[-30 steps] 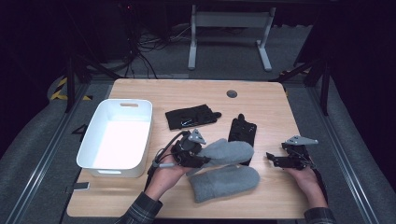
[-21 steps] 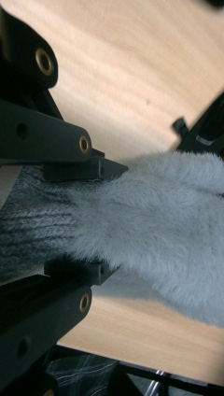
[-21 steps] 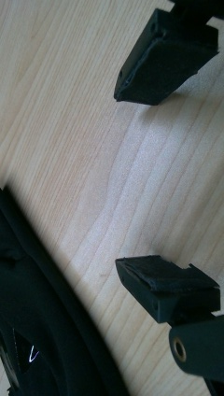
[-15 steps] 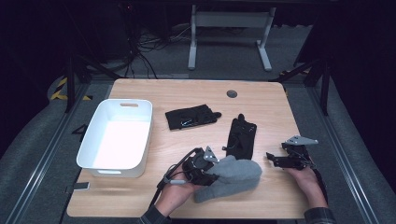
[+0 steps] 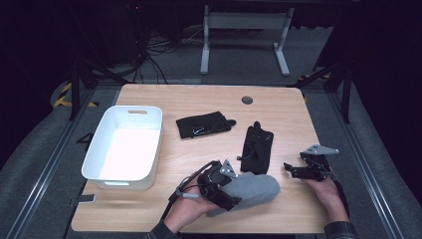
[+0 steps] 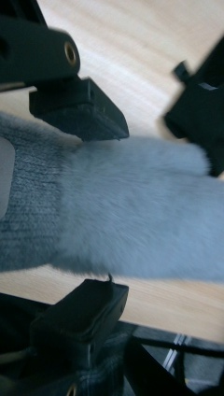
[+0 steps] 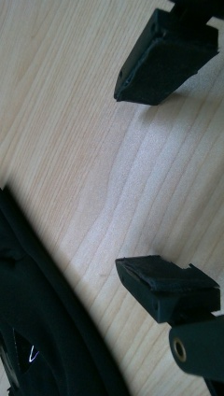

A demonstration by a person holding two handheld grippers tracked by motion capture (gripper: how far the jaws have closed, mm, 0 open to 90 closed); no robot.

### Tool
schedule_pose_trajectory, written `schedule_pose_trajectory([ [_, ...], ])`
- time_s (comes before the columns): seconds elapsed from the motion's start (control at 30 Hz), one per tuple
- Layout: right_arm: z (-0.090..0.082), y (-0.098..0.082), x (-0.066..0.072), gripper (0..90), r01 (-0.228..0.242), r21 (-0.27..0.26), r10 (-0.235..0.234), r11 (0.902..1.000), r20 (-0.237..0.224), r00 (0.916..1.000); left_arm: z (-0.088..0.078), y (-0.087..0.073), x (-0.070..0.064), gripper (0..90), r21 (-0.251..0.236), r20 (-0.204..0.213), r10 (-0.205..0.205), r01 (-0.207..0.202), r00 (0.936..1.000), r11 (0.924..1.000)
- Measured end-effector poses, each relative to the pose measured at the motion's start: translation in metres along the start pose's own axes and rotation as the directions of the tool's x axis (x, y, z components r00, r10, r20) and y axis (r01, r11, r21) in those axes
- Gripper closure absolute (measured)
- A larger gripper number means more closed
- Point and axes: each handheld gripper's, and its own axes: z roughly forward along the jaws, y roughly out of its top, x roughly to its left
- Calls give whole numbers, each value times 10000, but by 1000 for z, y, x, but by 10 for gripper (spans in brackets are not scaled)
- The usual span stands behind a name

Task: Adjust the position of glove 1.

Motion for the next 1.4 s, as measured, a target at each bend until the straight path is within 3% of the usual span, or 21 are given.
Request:
schedule_pose_trajectory([
  [0.2,0,0,0,163,3,8,-3,10000,-6,10000,-11,16,18,179,-754,364,641,-612,9973,9953],
  [0.37,0,0,0,163,3,6,-3,10000,-9,10000,3,25,37,151,-689,936,730,-667,9929,9954],
  [0.47,0,0,0,163,-2,1,2,10000,1,10000,14,26,42,143,-478,1133,773,-723,9905,9962],
  [0.5,0,0,0,163,8,7,-8,10000,-13,10000,24,26,44,142,-128,1193,783,-774,9898,9969],
  [0.67,0,0,0,163,14,8,-14,10000,-20,10000,44,25,40,142,381,1458,767,-831,9863,9958],
  [0.77,0,0,0,163,15,7,-14,10000,-19,10000,50,24,37,142,590,1324,823,-907,9878,9941],
  [0.9,0,0,0,163,17,7,-17,10000,-18,10000,59,21,37,134,1209,1374,799,-968,9873,9879],
  [1.1,0,0,0,163,53,-4,-53,10000,-28,10000,67,19,39,131,1591,1673,697,-967,9834,9825],
  [1.17,0,0,0,163,38,1,-38,10000,-14,10000,70,19,40,128,1817,1733,657,-975,9827,9785],
  [1.2,0,0,1,162,14,11,-14,10000,0,10000,72,19,39,129,2075,1734,698,-1057,9824,9725],
  [1.4,1,0,1,162,23,12,-23,10000,-31,10000,75,19,35,183,2387,1808,754,-1181,9806,9639],
])
